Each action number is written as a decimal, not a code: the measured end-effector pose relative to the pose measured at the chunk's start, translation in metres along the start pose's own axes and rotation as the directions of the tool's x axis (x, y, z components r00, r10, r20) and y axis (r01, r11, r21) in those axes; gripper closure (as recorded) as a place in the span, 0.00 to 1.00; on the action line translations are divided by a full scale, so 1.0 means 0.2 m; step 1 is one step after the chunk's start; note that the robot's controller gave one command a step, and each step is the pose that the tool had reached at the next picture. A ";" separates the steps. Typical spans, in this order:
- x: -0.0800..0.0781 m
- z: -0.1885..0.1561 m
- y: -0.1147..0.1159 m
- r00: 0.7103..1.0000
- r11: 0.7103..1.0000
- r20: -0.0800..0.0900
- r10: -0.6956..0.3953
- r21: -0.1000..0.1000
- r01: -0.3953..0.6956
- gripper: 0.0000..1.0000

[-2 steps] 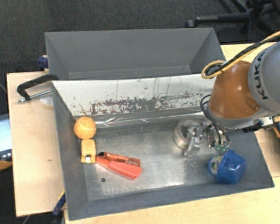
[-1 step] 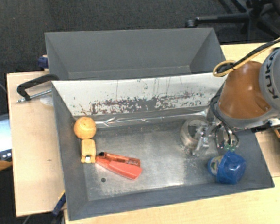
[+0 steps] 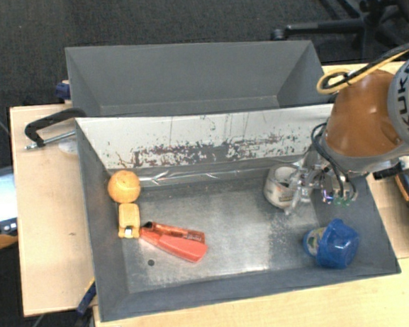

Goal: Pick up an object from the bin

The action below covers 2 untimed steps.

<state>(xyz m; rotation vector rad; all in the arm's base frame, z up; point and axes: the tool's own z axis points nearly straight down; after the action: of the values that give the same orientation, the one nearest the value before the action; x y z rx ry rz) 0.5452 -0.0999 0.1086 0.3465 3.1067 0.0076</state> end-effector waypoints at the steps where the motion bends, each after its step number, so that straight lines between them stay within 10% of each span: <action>1: 0.00 -0.27 -0.06 1.000 1.000 0.001 -0.018 -0.003 0.018 1.00; 2: 0.01 -0.17 -0.06 1.000 1.000 0.015 0.000 -0.002 0.000 1.00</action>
Offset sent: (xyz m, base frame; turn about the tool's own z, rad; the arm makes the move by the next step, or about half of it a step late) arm -0.0138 -0.0053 -0.0386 0.0271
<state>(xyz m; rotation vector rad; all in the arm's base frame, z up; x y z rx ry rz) 0.5407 -0.1117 0.1424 0.3444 3.0918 0.0075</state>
